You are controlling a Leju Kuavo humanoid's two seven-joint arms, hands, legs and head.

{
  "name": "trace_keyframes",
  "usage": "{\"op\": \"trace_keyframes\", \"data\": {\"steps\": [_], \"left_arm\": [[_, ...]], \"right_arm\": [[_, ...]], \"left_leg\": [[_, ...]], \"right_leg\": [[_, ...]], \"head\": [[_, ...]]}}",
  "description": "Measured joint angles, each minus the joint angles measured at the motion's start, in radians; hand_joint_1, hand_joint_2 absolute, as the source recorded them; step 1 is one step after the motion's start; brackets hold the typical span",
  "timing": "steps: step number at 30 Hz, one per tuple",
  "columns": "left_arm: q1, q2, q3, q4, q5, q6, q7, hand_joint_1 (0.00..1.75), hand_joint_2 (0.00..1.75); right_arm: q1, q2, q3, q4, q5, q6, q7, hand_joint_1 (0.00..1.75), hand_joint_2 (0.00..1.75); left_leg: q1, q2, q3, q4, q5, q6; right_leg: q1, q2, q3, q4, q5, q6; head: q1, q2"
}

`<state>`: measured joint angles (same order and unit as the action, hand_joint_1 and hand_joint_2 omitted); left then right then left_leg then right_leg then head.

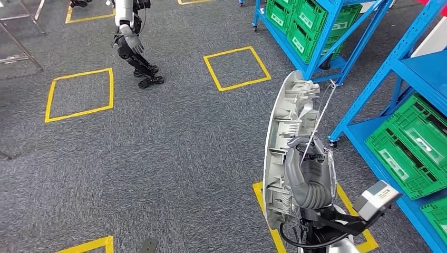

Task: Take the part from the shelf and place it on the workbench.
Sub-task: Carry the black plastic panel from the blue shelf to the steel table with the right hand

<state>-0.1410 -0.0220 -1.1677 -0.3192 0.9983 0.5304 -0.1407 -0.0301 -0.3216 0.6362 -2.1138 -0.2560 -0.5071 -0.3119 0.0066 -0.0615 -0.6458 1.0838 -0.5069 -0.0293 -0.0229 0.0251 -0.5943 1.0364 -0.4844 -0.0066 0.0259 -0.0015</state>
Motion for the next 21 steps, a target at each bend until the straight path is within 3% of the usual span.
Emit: {"op": "trace_keyframes", "data": {"steps": [1, 3, 4, 5, 6, 8, 10, 12, 14, 16, 18, 19, 20, 21], "left_arm": [[-0.001, 0.0, 0.0, 0.0, 0.0, 0.0, 0.0, 0.0, 1.75], [-0.002, 0.0, 0.0, 0.0, 0.0, 0.0, 0.0, 0.0, 1.75], [-0.002, 0.0, 0.0, 0.0, 0.0, 0.0, 0.0, 0.0, 1.75], [0.0, 0.0, 0.0, 0.0, 0.0, 0.0, 0.0, 0.0, 1.75], [0.0, 0.0, 0.0, 0.0, 0.0, 0.0, 0.0, 0.0, 1.75], [-0.001, 0.001, 0.0, 0.0, 0.0, 0.0, 0.0, 0.0, 1.75], [-0.003, 0.0, 0.0, 0.0, -0.001, 0.0, 0.0, 0.0, 1.75], [-0.001, 0.0, 0.0, 0.0, -0.001, 0.0, 0.0, 0.0, 1.75], [0.001, 0.001, 0.0, 0.0, -0.001, 0.0, 0.0, 0.0, 1.75], [0.0, 0.001, 0.0, 0.0, -0.001, 0.0, 0.0, 0.0, 1.75], [-0.001, 0.001, 0.0, 0.0, -0.001, 0.0, 0.0, 0.0, 1.75], [-0.001, 0.0, 0.0, 0.0, -0.001, 0.0, 0.0, 0.0, 1.75], [-0.001, 0.0, 0.0, 0.0, 0.0, 0.0, 0.0, 0.0, 1.75], [-0.001, 0.0, 0.0, 0.0, 0.0, 0.0, 0.0, 0.0, 1.75]], "right_arm": [[0.0, 0.0, 0.0, 0.0, 0.0, 0.0, 0.0, 1.75, 1.75], [0.0, 0.0, 0.0, 0.0, 0.0, 0.0, 0.0, 1.75, 1.75], [0.0, 0.0, 0.0, 0.0, 0.0, -0.001, 0.0, 1.75, 1.75], [0.0, 0.0, 0.0, 0.0, 0.0, -0.001, 0.0, 1.75, 1.75], [0.0, 0.0, 0.0, 0.0, 0.0, -0.002, 0.0, 1.75, 1.75], [0.0, 0.0, 0.0, 0.0, 0.0, -0.003, 0.0, 1.75, 1.75], [-0.001, 0.0, 0.0, 0.0, 0.0, -0.003, 0.0, 1.75, 1.75], [-0.003, 0.001, 0.0, 0.0, 0.0, -0.003, 0.0, 1.75, 1.75], [-0.005, 0.001, 0.0, 0.0, 0.0, -0.004, 0.0, 1.75, 1.75], [-0.006, 0.001, 0.0, 0.0, 0.0, -0.004, 0.0, 1.75, 1.75], [-0.005, 0.001, 0.0, 0.001, 0.0, -0.005, 0.0, 1.75, 1.75], [-0.004, 0.001, 0.0, 0.001, 0.0, -0.005, 0.001, 1.75, 1.75], [-0.004, 0.001, 0.0, 0.001, 0.0, -0.006, 0.001, 1.75, 1.75], [-0.004, 0.001, 0.0, 0.001, 0.0, -0.006, 0.001, 1.75, 1.75]], "left_leg": [[0.001, 0.021, -0.023, 0.051, -0.026, -0.005], [0.005, 0.041, -0.083, 0.174, -0.076, -0.014], [0.007, 0.044, -0.102, 0.211, -0.082, -0.016], [0.008, 0.046, -0.102, 0.211, -0.069, -0.017], [0.008, 0.049, -0.082, 0.172, -0.04, -0.017], [0.005, 0.07, -0.013, 0.042, 0.018, -0.011], [-0.002, 0.09, 0.027, -0.037, 0.034, 0.003], [-0.007, 0.084, 0.028, -0.048, 0.03, 0.018], [-0.004, 0.072, 0.031, -0.056, 0.033, 0.031], [-0.001, 0.061, 0.035, -0.063, 0.036, 0.041], [-0.004, 0.049, 0.036, -0.062, 0.034, 0.047], [-0.006, 0.041, 0.036, -0.06, 0.033, 0.049], [-0.008, 0.032, 0.037, -0.058, 0.032, 0.05], [-0.008, 0.023, 0.037, -0.055, 0.029, 0.049]], "right_leg": [[0.0, -0.011, 0.005, -0.002, -0.001, -0.004], [0.001, -0.033, 0.011, -0.002, -0.006, -0.008], [0.002, -0.043, 0.013, -0.002, -0.008, -0.009], [0.002, -0.052, 0.016, -0.002, -0.01, -0.008], [0.002, -0.06, 0.018, -0.002, -0.012, -0.006], [0.004, -0.074, 0.026, -0.001, -0.018, 0.002], [0.008, -0.085, 0.03, -0.002, -0.023, 0.012], [0.009, -0.097, 0.033, -0.006, -0.023, 0.024], [0.006, -0.09, 0.032, 0.003, -0.037, 0.034], [0.005, -0.059, -0.003, 0.079, -0.085, 0.037], [0.005, -0.035, -0.072, 0.21, -0.138, 0.035], [0.006, -0.032, -0.098, 0.254, -0.145, 0.035], [0.006, -0.031, -0.108, 0.264, -0.131, 0.033], [0.006, -0.028, -0.101, 0.236, -0.1, 0.031]], "head": [[-0.003, 0.0], [-0.005, 0.0], [-0.006, 0.0], [-0.006, 0.0], [-0.006, 0.0], [-0.006, 0.0], [-0.005, 0.0], [-0.003, 0.0], [-0.001, 0.0], [0.004, 0.0], [0.009, 0.0], [0.01, 0.0], [0.01, 0.0], [0.01, 0.0]]}}
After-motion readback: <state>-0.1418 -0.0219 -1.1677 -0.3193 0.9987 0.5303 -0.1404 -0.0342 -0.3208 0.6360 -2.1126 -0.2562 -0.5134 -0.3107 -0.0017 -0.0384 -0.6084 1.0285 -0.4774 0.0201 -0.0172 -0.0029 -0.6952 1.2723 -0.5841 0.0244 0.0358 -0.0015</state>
